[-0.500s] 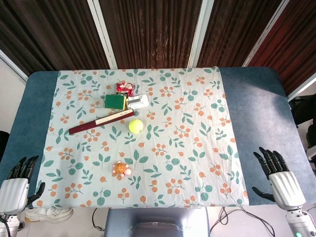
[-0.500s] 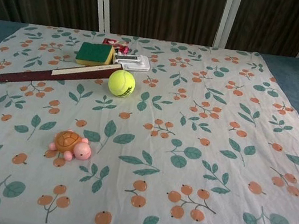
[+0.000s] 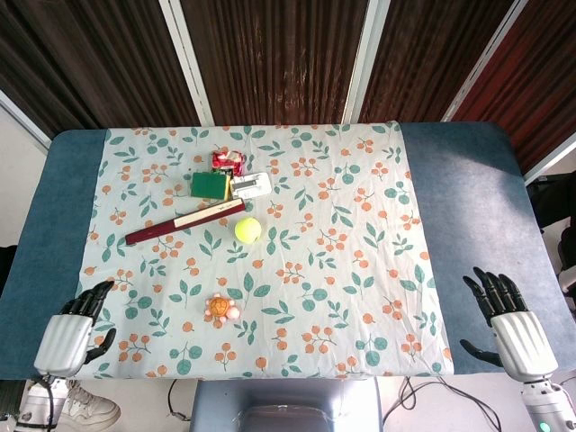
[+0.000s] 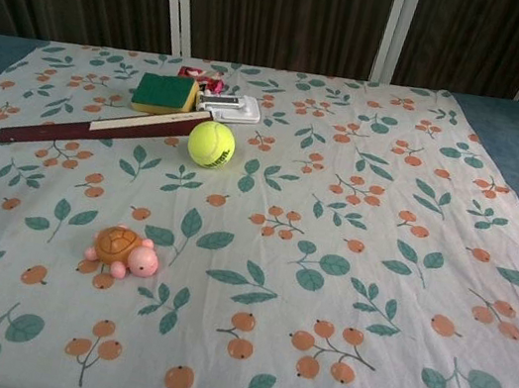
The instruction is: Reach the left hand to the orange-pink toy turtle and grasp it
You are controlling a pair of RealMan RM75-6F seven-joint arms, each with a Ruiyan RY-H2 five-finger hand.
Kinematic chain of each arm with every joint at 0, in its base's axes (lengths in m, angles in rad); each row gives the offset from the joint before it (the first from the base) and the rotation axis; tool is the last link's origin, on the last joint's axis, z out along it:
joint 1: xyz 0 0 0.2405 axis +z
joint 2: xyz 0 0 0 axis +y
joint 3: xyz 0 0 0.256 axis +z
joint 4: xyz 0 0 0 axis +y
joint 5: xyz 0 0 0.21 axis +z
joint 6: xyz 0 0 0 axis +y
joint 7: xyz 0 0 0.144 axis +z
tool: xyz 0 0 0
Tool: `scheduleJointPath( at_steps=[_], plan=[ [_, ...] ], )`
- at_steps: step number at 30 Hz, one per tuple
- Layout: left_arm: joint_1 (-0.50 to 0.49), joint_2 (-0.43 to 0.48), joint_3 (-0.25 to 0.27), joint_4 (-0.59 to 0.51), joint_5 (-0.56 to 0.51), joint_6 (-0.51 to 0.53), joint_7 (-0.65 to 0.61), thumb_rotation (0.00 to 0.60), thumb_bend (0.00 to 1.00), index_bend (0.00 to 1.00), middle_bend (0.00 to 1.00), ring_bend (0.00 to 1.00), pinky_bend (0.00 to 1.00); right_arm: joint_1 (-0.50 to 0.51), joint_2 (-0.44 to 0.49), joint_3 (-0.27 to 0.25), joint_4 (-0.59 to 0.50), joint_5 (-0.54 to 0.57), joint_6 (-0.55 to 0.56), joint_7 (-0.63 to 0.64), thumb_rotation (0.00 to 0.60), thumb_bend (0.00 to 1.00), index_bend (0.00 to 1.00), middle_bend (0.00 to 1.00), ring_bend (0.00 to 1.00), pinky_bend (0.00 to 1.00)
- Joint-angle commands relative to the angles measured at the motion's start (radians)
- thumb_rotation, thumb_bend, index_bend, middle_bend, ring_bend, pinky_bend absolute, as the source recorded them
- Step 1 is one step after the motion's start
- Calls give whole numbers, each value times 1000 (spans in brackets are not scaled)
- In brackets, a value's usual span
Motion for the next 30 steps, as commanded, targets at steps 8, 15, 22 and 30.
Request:
scheduleJointPath(
  at_steps=[8,15,22,30],
  plan=[
    [-147,-84,-43,63,9,-167,27,600,353,56,130,816,880,0,4,11,-3,18,2,6,600,219,0,0,0,0],
    [-238,-238,-22,143,38,-270,110,600,354,93,153,974,1000,3,14,20,-2,37,-1,27,600,219,0,0,0,0],
    [-280,-339,-31,215,28,-290,146,600,353,94,145,983,1000,-10,28,22,-3,29,31,55,600,220,0,0,0,0],
    [-303,-391,-20,268,10,-305,181,600,354,141,161,993,1000,-20,42,23,-1,22,55,82,600,220,0,0,0,0]
  ],
)
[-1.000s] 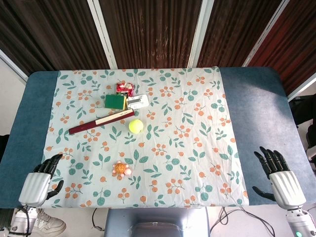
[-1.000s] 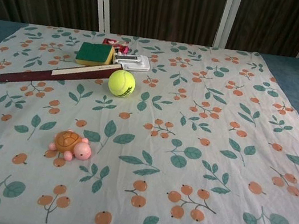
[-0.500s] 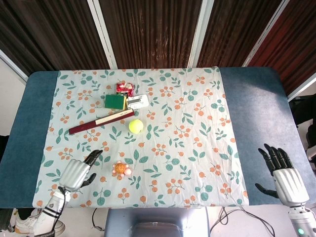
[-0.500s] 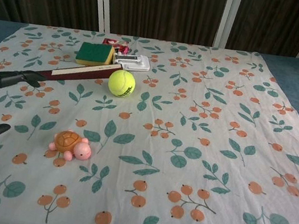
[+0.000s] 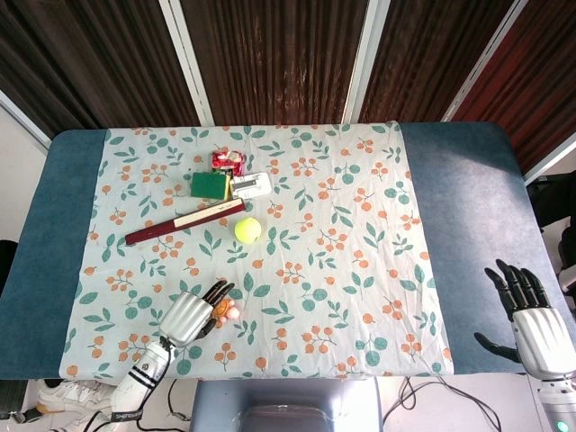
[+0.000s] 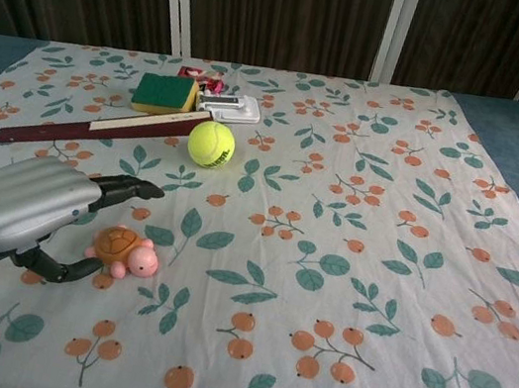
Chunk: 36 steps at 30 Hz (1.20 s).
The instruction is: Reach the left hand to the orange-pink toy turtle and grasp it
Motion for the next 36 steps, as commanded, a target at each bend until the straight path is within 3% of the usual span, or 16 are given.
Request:
scheduleJointPath(
  at_steps=[1,11,19,27,36],
  plan=[
    [-5,-10,7,11,-10,-6,11,600,354,151,167,995,1000,-3,3,-1,0,-3,5,5,600,219,0,0,0,0],
    [-17,-34,21,46,-20,0,38,600,367,293,315,1000,1000,-6,4,0,-1,-7,10,7,600,219,0,0,0,0],
    [-24,-65,19,112,-23,25,55,600,417,452,493,1000,1000,-7,4,2,-1,-6,10,7,600,219,0,0,0,0],
    [-24,-130,18,222,24,126,13,600,522,787,849,1000,1000,-7,4,2,-2,-6,9,4,600,219,0,0,0,0],
    [-27,-174,27,308,41,171,-62,600,525,804,864,1000,1000,-7,4,2,-4,-7,6,1,600,219,0,0,0,0]
  ],
)
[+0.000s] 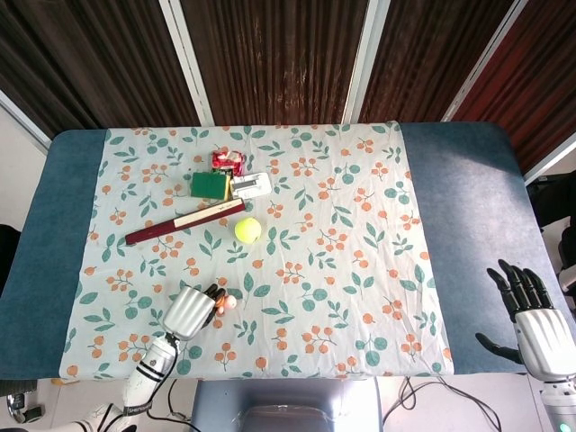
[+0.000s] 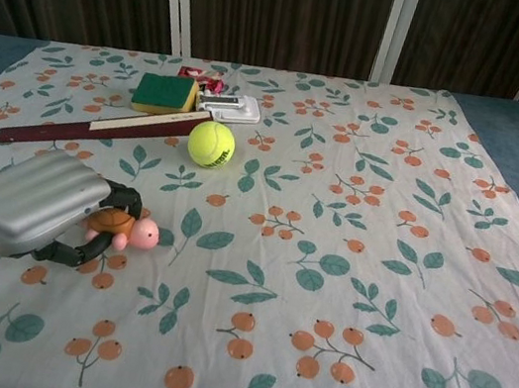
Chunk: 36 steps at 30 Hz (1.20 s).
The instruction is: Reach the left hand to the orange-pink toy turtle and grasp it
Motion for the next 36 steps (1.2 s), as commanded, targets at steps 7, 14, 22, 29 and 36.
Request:
scheduleJointPath(
  at_steps=[7,14,22,29,36],
  plan=[
    [-5,1,20,14,4,-1,-31,600,465,566,649,1000,1000,0,0,0,0,-1,-2,-1,600,219,0,0,0,0],
    [-4,46,34,-63,-23,-46,-23,600,396,297,378,1000,1000,-1,-1,-1,-1,-3,0,-4,600,219,0,0,0,0],
    [-5,79,36,-124,-28,-52,10,600,374,289,347,1000,1000,0,-1,0,-2,-1,-4,-7,600,220,0,0,0,0],
    [-5,76,35,-117,-29,-45,23,600,373,423,486,1000,1000,0,-1,0,-2,-1,-4,-6,600,219,0,0,0,0],
    [1,34,22,-47,-13,10,26,600,413,783,840,1000,1000,1,-1,0,-2,-2,-4,-8,600,219,0,0,0,0]
  ],
)
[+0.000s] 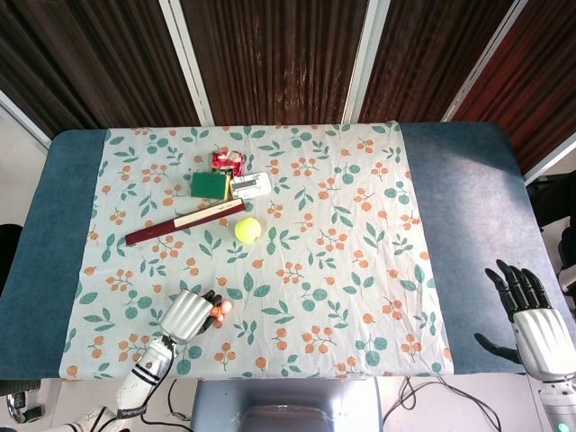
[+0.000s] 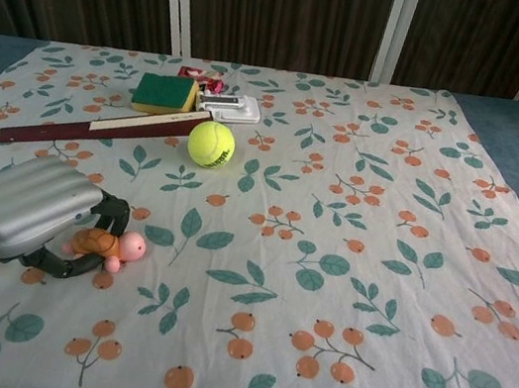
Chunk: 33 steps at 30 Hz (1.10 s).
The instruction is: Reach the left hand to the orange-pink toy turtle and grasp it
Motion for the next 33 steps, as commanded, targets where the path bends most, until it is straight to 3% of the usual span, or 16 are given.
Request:
scheduleJointPath(
  at_steps=[1,5,10,13,18,22,29,33],
  plan=[
    [5,-31,-6,48,19,45,-2,600,429,809,870,1000,1000,-1,0,0,0,0,1,0,600,219,0,0,0,0],
    [2,-48,-1,86,36,63,-11,600,447,841,914,1000,1000,0,0,1,0,1,-1,0,600,219,0,0,0,0],
    [5,-57,0,102,32,65,-40,600,446,818,888,1000,1000,1,1,2,0,3,-3,0,600,219,0,0,0,0],
    [1,-42,8,89,25,38,-46,600,430,677,756,1000,1000,0,0,1,0,2,-1,0,600,219,0,0,0,0],
    [0,-12,11,36,9,12,-33,600,403,280,402,1000,1000,2,0,1,-1,2,-5,-2,600,219,0,0,0,0],
    [6,6,14,0,7,15,-24,600,377,114,186,1000,1000,1,-1,-1,-1,-3,-2,-5,600,219,0,0,0,0],
    [35,59,33,-69,18,56,-17,600,344,61,107,967,1000,0,-3,-3,-2,-6,-2,-11,600,219,0,0,0,0],
    [90,145,53,-158,25,134,12,600,344,61,101,793,980,1,-7,-4,-1,-8,-3,-17,600,219,0,0,0,0]
  ],
)
